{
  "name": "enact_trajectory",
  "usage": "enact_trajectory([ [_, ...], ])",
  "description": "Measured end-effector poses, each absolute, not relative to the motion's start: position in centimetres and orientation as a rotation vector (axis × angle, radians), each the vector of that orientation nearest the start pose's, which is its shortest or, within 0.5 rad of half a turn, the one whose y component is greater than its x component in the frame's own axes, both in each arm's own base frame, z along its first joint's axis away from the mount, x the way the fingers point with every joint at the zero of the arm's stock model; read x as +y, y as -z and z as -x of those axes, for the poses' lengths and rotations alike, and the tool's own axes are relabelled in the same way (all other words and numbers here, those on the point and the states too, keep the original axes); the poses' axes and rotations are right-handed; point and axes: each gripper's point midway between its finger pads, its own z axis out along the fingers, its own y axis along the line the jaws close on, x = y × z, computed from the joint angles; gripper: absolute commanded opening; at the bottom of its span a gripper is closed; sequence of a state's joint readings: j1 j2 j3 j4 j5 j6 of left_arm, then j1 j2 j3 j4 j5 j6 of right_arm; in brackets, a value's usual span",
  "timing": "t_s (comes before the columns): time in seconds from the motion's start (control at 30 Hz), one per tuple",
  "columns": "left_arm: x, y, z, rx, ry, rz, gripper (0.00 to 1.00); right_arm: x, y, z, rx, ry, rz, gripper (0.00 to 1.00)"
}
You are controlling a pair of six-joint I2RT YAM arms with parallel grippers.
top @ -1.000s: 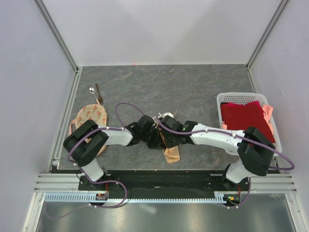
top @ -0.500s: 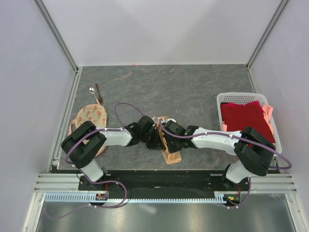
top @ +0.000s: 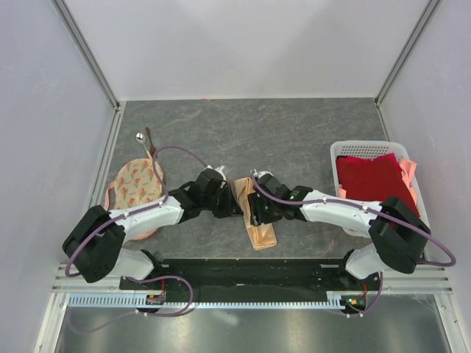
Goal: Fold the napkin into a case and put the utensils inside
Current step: Fold the 2/3-rectangle-folded napkin at the center of the board, then stuff the top corner of the smaller-rectangle-folded napkin into the folded napkin.
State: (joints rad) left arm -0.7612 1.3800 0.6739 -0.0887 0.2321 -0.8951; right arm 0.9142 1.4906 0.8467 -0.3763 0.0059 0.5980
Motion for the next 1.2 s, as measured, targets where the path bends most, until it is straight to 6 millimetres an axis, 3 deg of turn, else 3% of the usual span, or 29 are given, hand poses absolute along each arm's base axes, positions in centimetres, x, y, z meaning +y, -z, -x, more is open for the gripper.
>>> enact_trajectory([
  [0.27,-25.7,-9.1,-25.1,2.522,0.863,0.143,0.25,26.7,-9.1,-26.0,2.49,-0.587,0.188,0.59],
  [0.5,-25.6,-9.9,-28.0,2.488,0.814,0.129,0.27,28.5,-9.0,-31.1,2.436,-0.623,0.145,0.56],
  [0.77,-25.7,-8.3,-28.4,2.531,0.776,0.107,0.23,29.8,-7.0,-32.2,2.466,-0.632,0.172,0.49],
  [1.07,-25.8,-8.1,-28.5,2.535,0.772,0.097,0.21,29.5,-6.9,-32.5,2.462,-0.61,0.182,0.47],
  [1.2,-26.3,-7.6,-29.1,2.55,0.766,0.078,0.37,29.3,-6.7,-32.5,2.462,-0.603,0.19,0.4],
])
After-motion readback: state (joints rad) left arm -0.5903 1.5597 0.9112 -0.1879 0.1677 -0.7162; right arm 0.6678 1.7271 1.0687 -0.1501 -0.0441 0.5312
